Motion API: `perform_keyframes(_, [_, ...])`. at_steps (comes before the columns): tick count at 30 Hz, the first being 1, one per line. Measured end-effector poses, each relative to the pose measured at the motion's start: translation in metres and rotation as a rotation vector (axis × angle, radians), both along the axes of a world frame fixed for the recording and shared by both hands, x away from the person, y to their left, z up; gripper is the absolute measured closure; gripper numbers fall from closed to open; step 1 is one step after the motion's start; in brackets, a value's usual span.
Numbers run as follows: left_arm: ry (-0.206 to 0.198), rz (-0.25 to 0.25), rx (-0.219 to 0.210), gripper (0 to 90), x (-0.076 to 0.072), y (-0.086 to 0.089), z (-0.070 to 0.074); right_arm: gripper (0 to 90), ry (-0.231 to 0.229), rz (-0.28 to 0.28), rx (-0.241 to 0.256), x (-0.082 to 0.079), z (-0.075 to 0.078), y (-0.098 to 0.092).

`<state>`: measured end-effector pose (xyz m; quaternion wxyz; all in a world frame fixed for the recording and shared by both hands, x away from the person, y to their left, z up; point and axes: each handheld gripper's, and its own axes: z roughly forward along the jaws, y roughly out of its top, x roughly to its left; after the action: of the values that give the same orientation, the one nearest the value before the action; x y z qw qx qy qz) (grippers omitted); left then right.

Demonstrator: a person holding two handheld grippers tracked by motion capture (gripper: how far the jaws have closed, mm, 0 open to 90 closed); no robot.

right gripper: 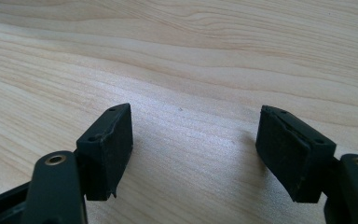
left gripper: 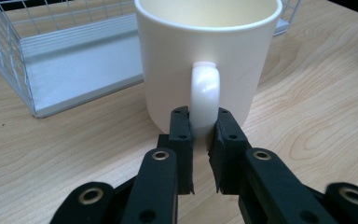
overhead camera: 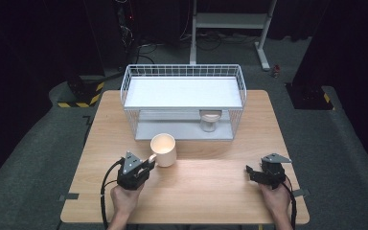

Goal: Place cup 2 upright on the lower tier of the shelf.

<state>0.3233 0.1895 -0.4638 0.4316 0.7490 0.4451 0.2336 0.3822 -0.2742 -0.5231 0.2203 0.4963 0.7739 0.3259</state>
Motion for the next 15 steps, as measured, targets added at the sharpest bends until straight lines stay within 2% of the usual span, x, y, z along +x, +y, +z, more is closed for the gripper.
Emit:
perform_keyframes(6, [-0.007,-0.006,0.001,80.5,0.007,-0.001,0.004,27.4,0.0,0.0,0.0,0.0,0.0,0.0])
perform_keyframes(15, [-0.006,-0.002,-0.024,80.4,0.017,0.003,0.007,27.4,0.0,0.0,0.0,0.0,0.0,0.0])
